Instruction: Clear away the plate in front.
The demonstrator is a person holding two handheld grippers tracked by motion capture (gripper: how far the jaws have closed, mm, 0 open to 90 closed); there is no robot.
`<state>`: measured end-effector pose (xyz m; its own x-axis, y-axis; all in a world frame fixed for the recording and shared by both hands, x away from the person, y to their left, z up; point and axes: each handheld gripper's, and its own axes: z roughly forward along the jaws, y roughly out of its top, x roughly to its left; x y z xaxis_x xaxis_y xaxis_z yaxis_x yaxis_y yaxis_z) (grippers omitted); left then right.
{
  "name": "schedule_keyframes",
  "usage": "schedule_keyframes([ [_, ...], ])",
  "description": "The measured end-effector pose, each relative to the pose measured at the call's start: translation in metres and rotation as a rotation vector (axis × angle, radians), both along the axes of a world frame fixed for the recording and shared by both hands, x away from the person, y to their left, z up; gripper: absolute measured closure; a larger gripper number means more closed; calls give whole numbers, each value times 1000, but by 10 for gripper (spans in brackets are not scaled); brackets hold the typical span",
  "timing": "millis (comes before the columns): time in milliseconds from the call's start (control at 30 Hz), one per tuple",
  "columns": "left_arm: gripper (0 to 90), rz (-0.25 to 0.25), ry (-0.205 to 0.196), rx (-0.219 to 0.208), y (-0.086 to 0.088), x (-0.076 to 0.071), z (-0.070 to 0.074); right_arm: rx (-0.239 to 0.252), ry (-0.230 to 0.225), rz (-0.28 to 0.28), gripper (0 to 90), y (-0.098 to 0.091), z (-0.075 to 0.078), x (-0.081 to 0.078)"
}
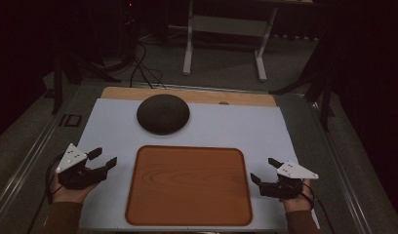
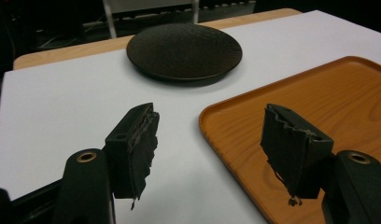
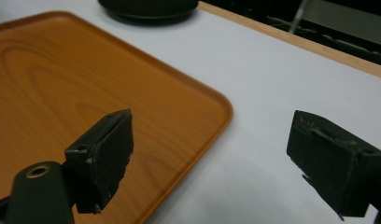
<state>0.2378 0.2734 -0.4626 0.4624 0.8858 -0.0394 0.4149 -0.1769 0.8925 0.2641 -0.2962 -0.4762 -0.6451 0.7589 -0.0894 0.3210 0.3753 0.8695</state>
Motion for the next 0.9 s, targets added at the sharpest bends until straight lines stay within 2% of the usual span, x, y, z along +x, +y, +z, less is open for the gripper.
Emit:
schedule_keyframes([
  [233, 397, 0, 34, 11, -1, 5, -3, -19, -2, 17, 143, 0, -1, 1],
  [433, 399, 38, 49, -34, 4, 11, -5, -38, -8, -5, 139, -1, -1, 2],
  [533, 395, 59, 35, -40, 1, 10, -1, -44, -5, -10, 138, -1, -2, 2],
  [667, 392, 53, 30, -21, -5, 14, 2, -47, -7, -16, 139, -1, -2, 2],
  [767, 394, 44, 40, -30, -5, 18, 2, -47, -13, -15, 138, 0, -2, 2],
  [800, 398, 38, 58, -35, -5, 25, 1, -43, -15, -16, 138, -1, -1, 2],
  [900, 406, 33, 57, -16, -7, 32, 2, -43, -16, -23, 139, -2, -1, 2],
])
